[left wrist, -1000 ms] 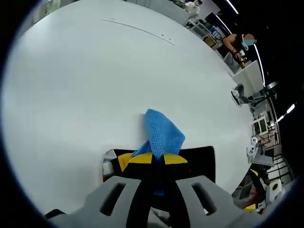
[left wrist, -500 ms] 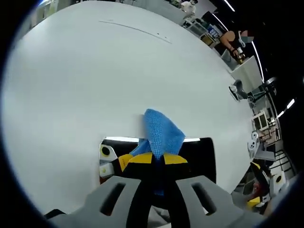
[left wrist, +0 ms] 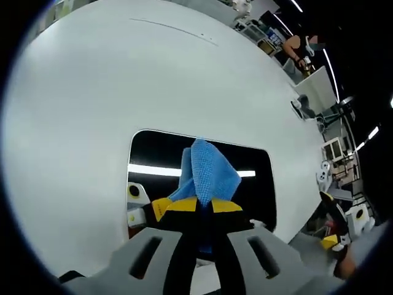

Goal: Wipe the mirror surface with the cleaning cloth until all visible marks leave the cleaned area.

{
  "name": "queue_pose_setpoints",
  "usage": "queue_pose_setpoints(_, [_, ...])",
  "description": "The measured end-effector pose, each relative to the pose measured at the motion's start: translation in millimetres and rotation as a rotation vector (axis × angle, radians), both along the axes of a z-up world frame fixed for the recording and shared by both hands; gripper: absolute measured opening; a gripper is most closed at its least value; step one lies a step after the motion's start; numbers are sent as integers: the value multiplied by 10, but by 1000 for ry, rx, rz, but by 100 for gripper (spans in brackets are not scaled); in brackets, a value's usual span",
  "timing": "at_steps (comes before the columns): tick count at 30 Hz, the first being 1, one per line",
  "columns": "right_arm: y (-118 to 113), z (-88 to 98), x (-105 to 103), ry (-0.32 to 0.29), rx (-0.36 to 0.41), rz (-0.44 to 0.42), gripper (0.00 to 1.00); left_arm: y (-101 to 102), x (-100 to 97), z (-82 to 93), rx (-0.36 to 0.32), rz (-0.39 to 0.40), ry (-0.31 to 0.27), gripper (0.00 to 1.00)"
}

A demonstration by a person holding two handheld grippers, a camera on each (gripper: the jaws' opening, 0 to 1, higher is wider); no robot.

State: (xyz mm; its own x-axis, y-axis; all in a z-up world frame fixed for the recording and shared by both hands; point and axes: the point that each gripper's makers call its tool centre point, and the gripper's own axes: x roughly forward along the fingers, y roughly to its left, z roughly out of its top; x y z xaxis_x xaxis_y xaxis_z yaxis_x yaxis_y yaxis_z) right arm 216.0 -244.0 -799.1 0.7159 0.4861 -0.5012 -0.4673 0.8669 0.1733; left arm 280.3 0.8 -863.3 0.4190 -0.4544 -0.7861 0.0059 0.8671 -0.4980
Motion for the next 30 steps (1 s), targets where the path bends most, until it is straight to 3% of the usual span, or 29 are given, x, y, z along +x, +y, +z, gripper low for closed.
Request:
queue_pose_setpoints(11, [5,16,-3,-6,12,-1,99,1,-223,-3,-13,-2,12,3])
queue_pose_setpoints(14, [34,72,-6,-18,53,0,99,-2,-283,-6,-16,-16,21,3])
queue_pose_setpoints(30, [32,52,-11,-11,37,1,99,32,-504,1,-7,-29,44,3])
